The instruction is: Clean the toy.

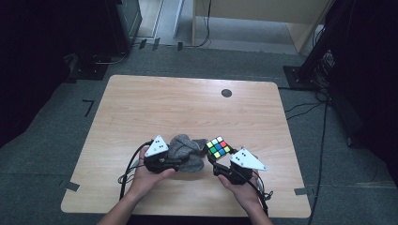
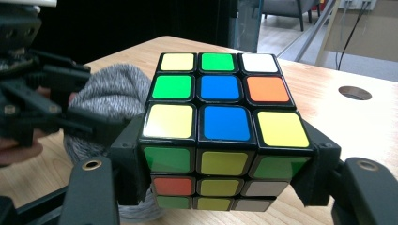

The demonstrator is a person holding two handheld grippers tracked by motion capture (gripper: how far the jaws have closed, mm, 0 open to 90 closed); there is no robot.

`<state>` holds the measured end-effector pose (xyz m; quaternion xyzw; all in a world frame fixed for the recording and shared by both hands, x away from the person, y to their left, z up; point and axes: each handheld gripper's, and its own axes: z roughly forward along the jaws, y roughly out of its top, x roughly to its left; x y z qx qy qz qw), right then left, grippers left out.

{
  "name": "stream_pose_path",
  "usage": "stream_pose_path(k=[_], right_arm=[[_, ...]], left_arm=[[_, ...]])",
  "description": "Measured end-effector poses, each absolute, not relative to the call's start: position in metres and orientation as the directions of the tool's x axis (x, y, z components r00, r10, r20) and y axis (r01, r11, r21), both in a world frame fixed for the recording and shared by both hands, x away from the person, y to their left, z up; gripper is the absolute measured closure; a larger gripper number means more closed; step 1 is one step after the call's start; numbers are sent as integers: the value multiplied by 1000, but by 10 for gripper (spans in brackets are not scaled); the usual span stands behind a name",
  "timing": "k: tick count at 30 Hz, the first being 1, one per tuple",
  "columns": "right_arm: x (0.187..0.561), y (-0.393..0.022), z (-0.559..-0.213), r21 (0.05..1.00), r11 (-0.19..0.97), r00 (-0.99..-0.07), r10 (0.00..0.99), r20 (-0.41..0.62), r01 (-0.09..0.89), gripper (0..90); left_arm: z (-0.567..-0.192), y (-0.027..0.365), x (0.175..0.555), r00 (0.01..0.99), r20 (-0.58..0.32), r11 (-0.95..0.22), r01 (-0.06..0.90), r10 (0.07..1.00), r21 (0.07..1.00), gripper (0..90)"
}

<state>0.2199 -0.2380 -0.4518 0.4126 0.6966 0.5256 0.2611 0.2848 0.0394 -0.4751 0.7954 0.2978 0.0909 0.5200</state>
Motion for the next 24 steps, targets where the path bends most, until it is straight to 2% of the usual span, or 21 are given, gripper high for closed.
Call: stream_pose_path(k=[4,7,9,10,12,14,16,18,21,24], right_arm=[[220,-238,-453,948,111,-526,848,66,298,345],[221,-239,-453,948,109,-522,850,67,298,345],[221,-240,-454,948,107,-519,852,68,300,345],[221,-240,-454,947,107,-517,853,69,302,345],[222,-241,-455,947,106,-514,855,69,303,345],[222,-241,-455,947,108,-516,854,67,302,345],[222,-241,-455,947,110,-515,855,66,303,345],[222,-241,-456,947,112,-515,855,63,302,345],[222,-242,-456,946,108,-512,857,68,306,345],[222,-242,-456,946,107,-510,857,69,307,345]], left_arm=[[-471,45,287,809,-163,-290,379,564,879,366],[-467,44,286,825,-108,-356,352,555,865,397],[-467,42,284,842,-78,-409,338,533,848,495],[-469,41,284,848,-68,-430,334,525,839,575],[-473,37,285,862,-103,-468,366,497,804,724],[-479,33,285,871,-96,-512,368,481,776,745],[-482,29,283,876,-23,-572,334,482,750,705],[-481,28,281,870,39,-593,301,491,746,537],[-475,31,282,837,63,-556,303,544,774,340],[-469,37,284,818,45,-513,315,573,798,247]])
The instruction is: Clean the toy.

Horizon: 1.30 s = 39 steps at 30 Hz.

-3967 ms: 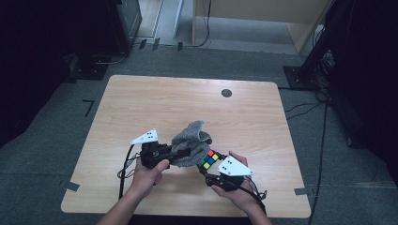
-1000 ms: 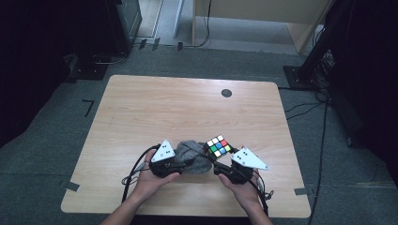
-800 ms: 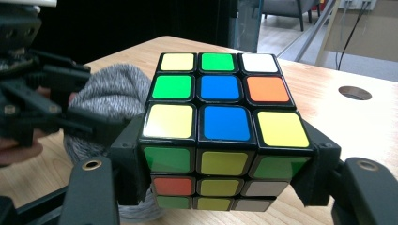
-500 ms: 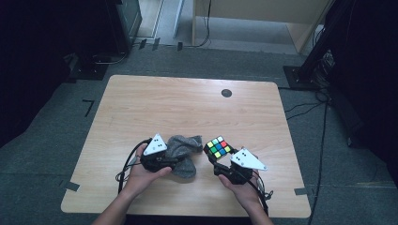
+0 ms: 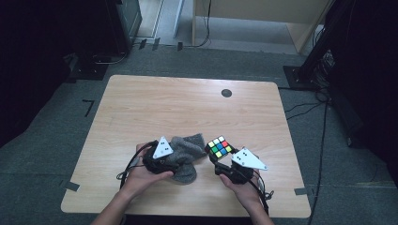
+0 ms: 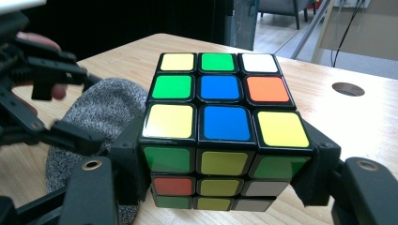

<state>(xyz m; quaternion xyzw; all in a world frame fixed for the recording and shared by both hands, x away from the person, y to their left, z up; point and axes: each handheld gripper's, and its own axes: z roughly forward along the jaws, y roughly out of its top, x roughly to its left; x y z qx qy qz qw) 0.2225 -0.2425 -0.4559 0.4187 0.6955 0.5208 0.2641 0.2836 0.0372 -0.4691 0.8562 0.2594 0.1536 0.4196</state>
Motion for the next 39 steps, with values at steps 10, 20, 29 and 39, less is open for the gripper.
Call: stream_pose_path(k=[10,20,29,39], right_arm=[[222,-244,-455,947,111,-511,858,62,302,345],[219,-227,-459,944,146,-545,837,41,295,345],[214,-201,-466,937,211,-575,818,-13,279,344],[208,-184,-468,931,264,-565,821,-81,250,344]], left_arm=[[-456,56,287,819,-46,-400,327,572,856,212],[-436,47,285,811,-274,-212,432,517,877,217],[-420,22,278,814,-318,-216,464,486,859,208],[-425,-8,264,841,-210,-355,419,499,835,206]])
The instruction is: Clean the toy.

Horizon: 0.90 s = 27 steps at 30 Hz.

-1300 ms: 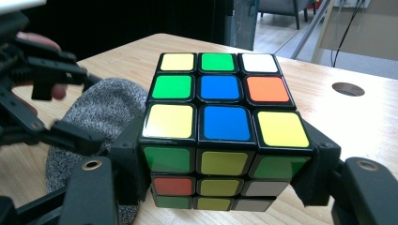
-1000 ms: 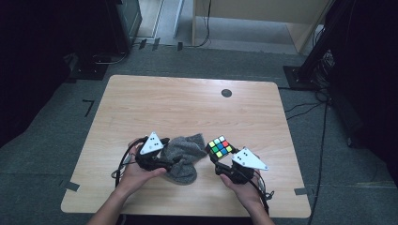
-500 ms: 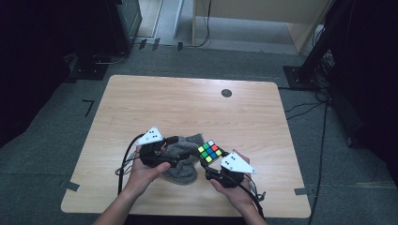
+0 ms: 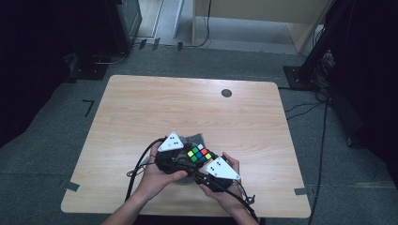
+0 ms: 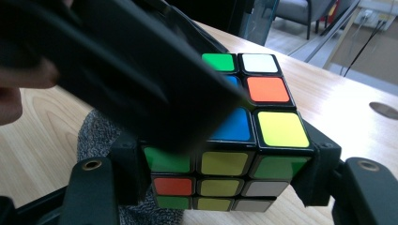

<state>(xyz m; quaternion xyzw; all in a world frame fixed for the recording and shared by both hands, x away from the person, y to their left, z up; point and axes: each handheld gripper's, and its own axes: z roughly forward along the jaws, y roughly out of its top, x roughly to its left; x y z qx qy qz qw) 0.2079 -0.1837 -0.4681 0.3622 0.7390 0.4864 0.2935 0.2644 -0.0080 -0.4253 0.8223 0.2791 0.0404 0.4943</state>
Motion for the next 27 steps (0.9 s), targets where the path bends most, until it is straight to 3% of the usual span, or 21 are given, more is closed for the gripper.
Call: stream_pose_path(k=[6,12,14,20,27], right_arm=[[204,-178,-468,929,300,-562,817,-131,219,344],[204,-178,-468,928,307,-557,818,-143,212,343],[204,-177,-468,927,311,-557,817,-148,209,334],[202,-176,-468,932,312,-560,813,-161,185,333],[200,-175,-468,935,319,-559,809,-182,156,316]], left_arm=[[-429,-17,263,834,-168,-404,419,525,813,220],[-430,-16,265,839,-182,-408,424,512,809,278],[-430,-13,266,838,-216,-389,441,501,809,338],[-432,-3,277,829,-343,-346,510,441,788,342],[-431,6,283,811,-407,-300,547,420,782,344]])
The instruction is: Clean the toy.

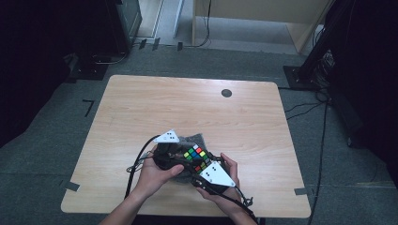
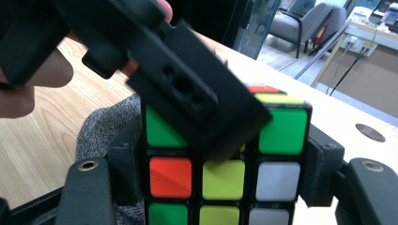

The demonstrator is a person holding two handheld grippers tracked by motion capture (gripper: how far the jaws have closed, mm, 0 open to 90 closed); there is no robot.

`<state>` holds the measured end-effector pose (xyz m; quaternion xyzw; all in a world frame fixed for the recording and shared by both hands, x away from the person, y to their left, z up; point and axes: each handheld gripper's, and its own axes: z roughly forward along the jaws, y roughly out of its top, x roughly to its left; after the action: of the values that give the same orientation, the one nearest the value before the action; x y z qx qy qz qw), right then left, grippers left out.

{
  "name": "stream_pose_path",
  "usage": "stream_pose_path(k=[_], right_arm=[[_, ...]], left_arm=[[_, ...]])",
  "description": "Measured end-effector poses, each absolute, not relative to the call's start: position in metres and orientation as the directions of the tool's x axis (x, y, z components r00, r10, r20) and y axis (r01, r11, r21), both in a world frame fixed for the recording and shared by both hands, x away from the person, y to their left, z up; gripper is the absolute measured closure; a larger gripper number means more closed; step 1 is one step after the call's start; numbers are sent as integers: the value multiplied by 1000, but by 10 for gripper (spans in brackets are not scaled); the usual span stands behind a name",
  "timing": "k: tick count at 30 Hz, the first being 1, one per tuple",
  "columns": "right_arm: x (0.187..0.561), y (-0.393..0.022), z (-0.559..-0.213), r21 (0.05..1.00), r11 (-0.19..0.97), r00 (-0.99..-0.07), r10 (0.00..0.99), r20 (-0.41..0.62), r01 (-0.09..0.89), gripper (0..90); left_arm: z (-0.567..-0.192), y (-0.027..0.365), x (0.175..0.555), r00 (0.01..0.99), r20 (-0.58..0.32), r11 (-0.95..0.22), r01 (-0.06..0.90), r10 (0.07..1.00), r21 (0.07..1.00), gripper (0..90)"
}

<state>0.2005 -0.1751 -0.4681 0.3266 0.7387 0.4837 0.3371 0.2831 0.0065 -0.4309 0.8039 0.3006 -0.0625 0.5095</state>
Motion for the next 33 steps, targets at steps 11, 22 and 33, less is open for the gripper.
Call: stream_pose_path(k=[11,22,33], right_arm=[[199,-177,-471,937,335,-574,789,-219,103,327],[195,-175,-471,913,402,-570,766,-299,61,343],[189,-168,-473,860,508,-557,704,-442,-40,338]], left_arm=[[-432,22,295,762,-528,-220,626,374,748,344],[-432,19,296,762,-521,-295,636,384,713,321],[-434,16,293,793,-491,-363,605,361,709,329]])
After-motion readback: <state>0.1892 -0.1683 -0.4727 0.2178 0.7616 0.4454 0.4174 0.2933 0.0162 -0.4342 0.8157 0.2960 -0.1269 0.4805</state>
